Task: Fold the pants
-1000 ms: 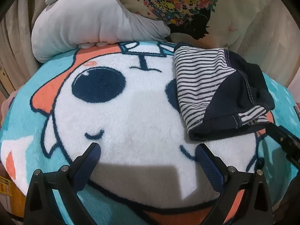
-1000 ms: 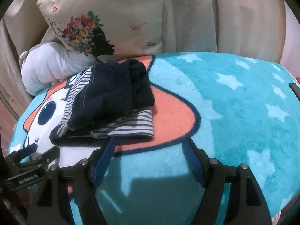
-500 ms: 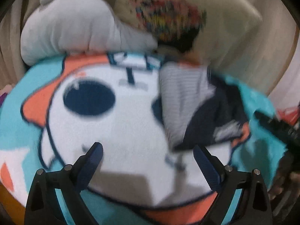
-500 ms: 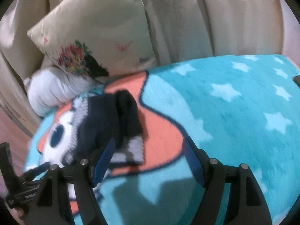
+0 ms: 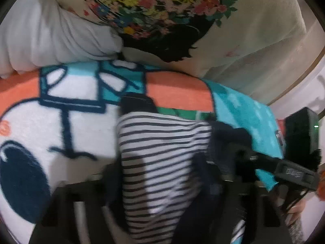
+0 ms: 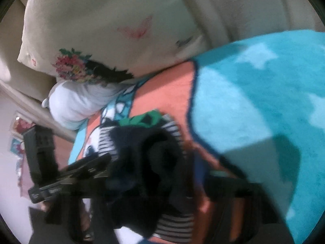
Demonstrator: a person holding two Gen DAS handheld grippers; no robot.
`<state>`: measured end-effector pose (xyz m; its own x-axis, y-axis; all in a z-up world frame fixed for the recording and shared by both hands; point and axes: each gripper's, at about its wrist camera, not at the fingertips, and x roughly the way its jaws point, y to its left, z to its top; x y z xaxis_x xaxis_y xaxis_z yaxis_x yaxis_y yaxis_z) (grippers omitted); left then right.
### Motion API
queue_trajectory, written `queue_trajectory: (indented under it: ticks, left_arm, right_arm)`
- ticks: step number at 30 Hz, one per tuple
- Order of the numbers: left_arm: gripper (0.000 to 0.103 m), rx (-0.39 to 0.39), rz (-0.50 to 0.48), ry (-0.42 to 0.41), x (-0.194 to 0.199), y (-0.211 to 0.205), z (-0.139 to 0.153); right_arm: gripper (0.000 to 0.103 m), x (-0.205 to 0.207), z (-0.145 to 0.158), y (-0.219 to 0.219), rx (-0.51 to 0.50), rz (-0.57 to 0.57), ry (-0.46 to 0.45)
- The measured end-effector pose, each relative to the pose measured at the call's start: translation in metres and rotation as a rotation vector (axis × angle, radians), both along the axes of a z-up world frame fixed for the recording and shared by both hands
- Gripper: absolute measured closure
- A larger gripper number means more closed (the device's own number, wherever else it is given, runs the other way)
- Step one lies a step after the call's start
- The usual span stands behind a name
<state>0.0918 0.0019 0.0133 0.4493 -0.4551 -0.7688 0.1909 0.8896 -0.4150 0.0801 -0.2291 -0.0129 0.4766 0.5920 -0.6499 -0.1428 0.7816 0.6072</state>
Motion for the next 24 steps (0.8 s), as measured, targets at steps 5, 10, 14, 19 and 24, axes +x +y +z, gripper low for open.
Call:
queue_trajectory:
  ticks: [5,10,14,19,24]
  left_arm:
    - [0.055,0.031,0.012,-0.042,0.001,-0.004,0.024]
    - [0.055,0.125,0.079,-0.034,0.026,-0.006,0.027]
    - [0.055,0.167,0.109,-0.053,0.013,-0.003,0.033]
    - [0.055,0.108,0.072,-0.135,-0.042,-0.007,0.051]
    - [0.055,0.083,0.027,-0.074,-0.058,-0.030,0.017]
  right_arm:
    - [0.075,0.000,0.027,0.011,0.015,0.036,-0.029]
    - [0.069,0.010,0.044,0.022,-0.018,0.016,-0.086]
    - [0.061,0.019,0.023,0.022,-0.161,-0.052,-0.049]
    - [0.061,-0.016,0.060,0.001,-0.067,-0.097,-0.197]
    - [0.061,-0.031,0.059,0.005,0.228,0.019,-0.139]
